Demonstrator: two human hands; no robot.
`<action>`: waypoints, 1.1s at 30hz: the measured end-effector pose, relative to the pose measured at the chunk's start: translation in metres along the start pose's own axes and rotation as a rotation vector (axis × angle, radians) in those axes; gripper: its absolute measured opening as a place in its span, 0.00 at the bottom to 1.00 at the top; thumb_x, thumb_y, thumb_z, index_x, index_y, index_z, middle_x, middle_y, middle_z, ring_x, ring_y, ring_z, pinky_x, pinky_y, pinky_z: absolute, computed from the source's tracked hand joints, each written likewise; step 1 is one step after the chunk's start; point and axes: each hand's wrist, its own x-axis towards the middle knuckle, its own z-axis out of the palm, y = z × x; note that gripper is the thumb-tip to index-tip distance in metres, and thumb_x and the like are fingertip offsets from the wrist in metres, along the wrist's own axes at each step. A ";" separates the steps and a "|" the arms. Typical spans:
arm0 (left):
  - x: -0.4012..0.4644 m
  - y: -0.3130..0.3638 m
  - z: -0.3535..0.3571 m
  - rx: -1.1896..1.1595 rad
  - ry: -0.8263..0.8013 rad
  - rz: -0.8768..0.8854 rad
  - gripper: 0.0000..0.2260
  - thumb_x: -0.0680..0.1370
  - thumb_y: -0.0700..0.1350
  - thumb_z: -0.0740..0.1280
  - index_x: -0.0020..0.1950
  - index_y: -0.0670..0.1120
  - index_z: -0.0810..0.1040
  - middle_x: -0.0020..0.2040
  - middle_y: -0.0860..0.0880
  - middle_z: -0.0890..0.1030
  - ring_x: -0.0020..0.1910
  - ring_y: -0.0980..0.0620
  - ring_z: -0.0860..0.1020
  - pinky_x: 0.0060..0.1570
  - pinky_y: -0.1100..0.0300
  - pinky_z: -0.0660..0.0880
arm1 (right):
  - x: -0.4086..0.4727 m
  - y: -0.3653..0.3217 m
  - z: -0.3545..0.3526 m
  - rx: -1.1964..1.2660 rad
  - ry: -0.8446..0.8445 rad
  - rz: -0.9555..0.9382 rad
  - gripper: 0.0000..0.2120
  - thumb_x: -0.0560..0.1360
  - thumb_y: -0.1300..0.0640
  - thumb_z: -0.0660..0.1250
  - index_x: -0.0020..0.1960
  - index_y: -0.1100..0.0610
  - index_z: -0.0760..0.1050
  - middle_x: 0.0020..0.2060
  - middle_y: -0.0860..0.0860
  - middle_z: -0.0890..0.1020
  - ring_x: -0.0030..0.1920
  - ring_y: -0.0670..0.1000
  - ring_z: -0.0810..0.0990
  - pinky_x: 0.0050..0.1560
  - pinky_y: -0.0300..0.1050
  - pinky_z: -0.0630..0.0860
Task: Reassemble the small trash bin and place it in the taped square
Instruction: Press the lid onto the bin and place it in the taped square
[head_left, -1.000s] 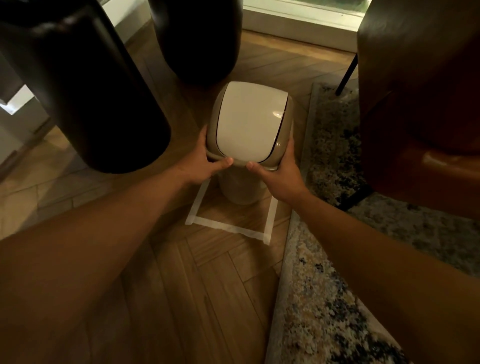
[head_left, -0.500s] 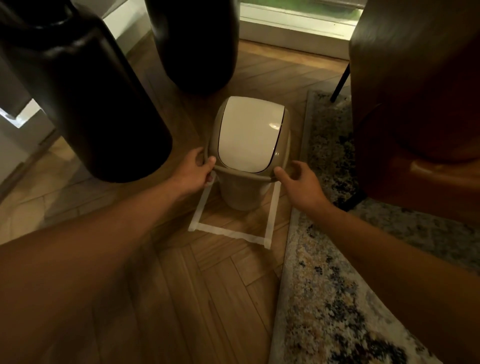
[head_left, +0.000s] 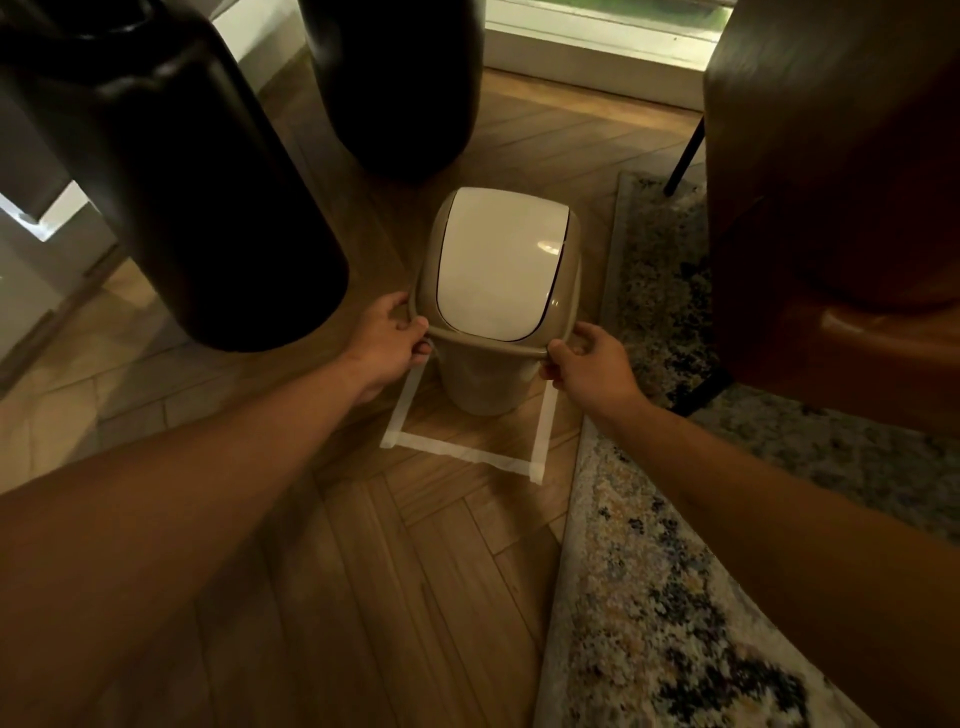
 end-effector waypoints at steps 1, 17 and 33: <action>-0.002 -0.001 -0.001 0.000 -0.002 0.000 0.25 0.82 0.39 0.62 0.79 0.49 0.61 0.49 0.43 0.79 0.41 0.53 0.78 0.33 0.67 0.79 | -0.003 0.001 0.000 0.003 -0.004 0.002 0.21 0.83 0.60 0.66 0.76 0.58 0.69 0.42 0.55 0.85 0.37 0.49 0.84 0.40 0.46 0.80; -0.029 -0.017 -0.009 0.000 -0.008 -0.037 0.25 0.82 0.40 0.63 0.78 0.51 0.63 0.51 0.43 0.80 0.44 0.51 0.78 0.38 0.62 0.78 | -0.037 0.010 0.000 0.005 -0.020 -0.001 0.23 0.84 0.60 0.65 0.77 0.57 0.67 0.48 0.59 0.86 0.39 0.51 0.84 0.34 0.36 0.76; -0.026 -0.023 -0.008 -0.053 -0.018 -0.065 0.24 0.82 0.41 0.63 0.77 0.54 0.64 0.53 0.44 0.80 0.49 0.48 0.80 0.42 0.57 0.79 | -0.043 0.013 0.003 0.016 -0.014 0.022 0.22 0.85 0.59 0.64 0.78 0.58 0.65 0.44 0.54 0.85 0.40 0.51 0.84 0.38 0.42 0.77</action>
